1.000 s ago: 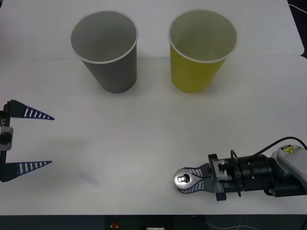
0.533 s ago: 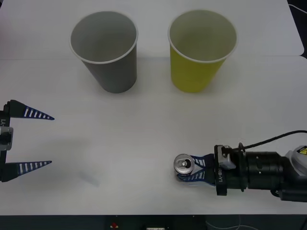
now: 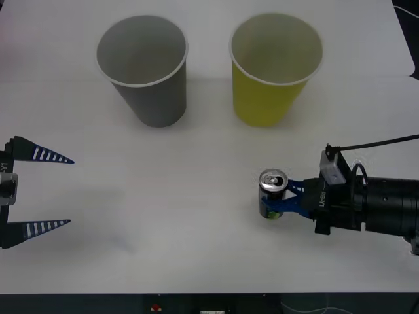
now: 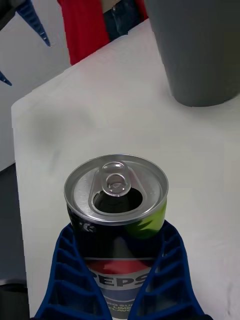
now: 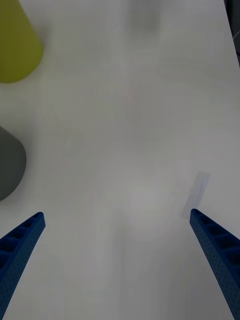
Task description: Put the can into the green bin and the plastic bottle into the gray bin
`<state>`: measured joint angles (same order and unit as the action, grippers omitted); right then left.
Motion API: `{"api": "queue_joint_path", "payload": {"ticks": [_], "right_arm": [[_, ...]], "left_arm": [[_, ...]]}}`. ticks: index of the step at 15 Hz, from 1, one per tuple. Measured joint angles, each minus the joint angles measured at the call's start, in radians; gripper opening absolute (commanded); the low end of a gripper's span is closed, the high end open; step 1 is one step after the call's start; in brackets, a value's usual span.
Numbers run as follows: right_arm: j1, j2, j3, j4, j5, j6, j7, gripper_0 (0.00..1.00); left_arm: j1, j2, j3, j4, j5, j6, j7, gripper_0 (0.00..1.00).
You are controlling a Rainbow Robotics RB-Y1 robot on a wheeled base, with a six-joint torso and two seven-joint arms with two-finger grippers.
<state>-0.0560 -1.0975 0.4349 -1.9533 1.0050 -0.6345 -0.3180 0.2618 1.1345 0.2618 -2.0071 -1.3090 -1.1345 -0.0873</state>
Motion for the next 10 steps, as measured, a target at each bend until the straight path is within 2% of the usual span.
{"api": "queue_joint_path", "payload": {"ticks": [3,5,7,10], "right_arm": [[0.007,-0.077,-0.087,-0.046,0.032,0.005,-0.214,0.0],[0.035,-0.118,-0.186,-0.083,0.077,-0.01,-0.359,0.0],[0.087,-0.123,-0.339,-0.111,0.148,-0.086,-0.528,0.0],[0.151,-0.047,-0.637,-0.153,0.306,-0.319,-0.776,0.0]], "left_arm": [[0.0,0.0,0.0,0.0,0.0,0.0,0.0,1.0],[0.0,0.0,0.0,0.0,0.0,0.0,0.0,1.0],[0.0,0.0,0.0,0.0,0.0,0.0,0.0,1.0],[0.0,0.0,0.0,0.0,0.0,0.0,0.0,1.0]]}}
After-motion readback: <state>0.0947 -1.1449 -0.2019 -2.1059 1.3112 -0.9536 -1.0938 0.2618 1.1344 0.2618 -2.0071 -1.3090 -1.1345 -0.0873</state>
